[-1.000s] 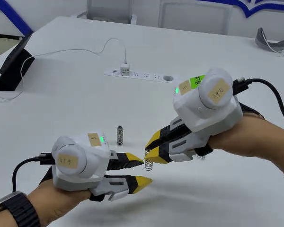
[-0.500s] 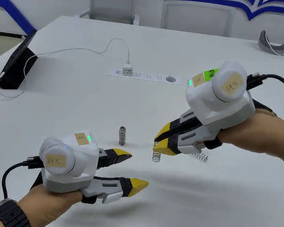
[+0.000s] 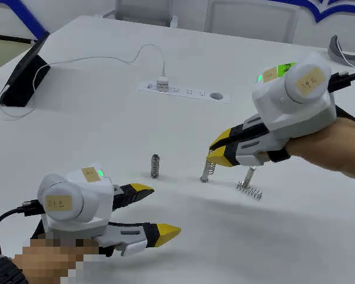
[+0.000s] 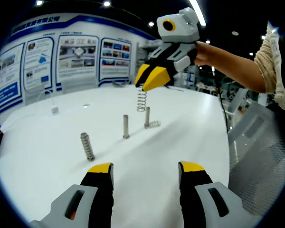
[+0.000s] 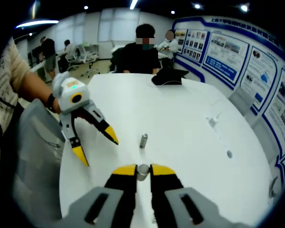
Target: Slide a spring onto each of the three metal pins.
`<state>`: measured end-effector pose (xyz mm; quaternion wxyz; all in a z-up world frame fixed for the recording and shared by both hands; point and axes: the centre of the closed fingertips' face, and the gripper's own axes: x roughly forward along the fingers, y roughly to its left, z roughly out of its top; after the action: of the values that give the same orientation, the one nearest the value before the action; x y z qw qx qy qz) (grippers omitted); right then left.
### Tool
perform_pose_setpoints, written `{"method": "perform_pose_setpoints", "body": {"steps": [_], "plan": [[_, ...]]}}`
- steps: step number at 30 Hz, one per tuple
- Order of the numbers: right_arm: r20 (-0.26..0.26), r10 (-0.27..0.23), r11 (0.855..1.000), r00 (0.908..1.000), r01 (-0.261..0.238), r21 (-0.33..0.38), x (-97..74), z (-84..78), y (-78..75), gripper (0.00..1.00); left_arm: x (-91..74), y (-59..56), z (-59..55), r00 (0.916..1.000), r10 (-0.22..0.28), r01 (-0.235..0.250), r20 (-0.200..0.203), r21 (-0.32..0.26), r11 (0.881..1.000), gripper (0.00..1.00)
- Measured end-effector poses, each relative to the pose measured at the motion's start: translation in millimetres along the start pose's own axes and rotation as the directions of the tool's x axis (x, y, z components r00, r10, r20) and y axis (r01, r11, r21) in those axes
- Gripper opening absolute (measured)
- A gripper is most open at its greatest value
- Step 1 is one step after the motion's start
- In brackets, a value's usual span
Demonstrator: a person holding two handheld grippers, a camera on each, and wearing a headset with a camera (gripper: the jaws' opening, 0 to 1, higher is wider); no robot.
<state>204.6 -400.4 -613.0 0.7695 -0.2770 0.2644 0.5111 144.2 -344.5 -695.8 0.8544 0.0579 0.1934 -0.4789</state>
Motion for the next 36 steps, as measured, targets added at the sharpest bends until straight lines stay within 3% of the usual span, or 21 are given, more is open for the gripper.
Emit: {"method": "perform_pose_setpoints", "body": {"steps": [12, 36], "plan": [[0.010, -0.079, 0.996, 0.9968, 0.078, 0.037, 8.9, -2.1, -30.1, 0.12, -3.1, 0.4, -2.4, 0.9999, 0.013, -0.013, 0.002, -0.019, 1.000, 0.57], [-0.023, -0.066, 0.994, 0.9976, 0.068, 0.081, 31.0, -21.5, -34.2, 0.12, -3.8, 0.8, -5.1, 0.9999, 0.013, -0.014, -0.005, -0.036, 0.999, 0.57]]}}
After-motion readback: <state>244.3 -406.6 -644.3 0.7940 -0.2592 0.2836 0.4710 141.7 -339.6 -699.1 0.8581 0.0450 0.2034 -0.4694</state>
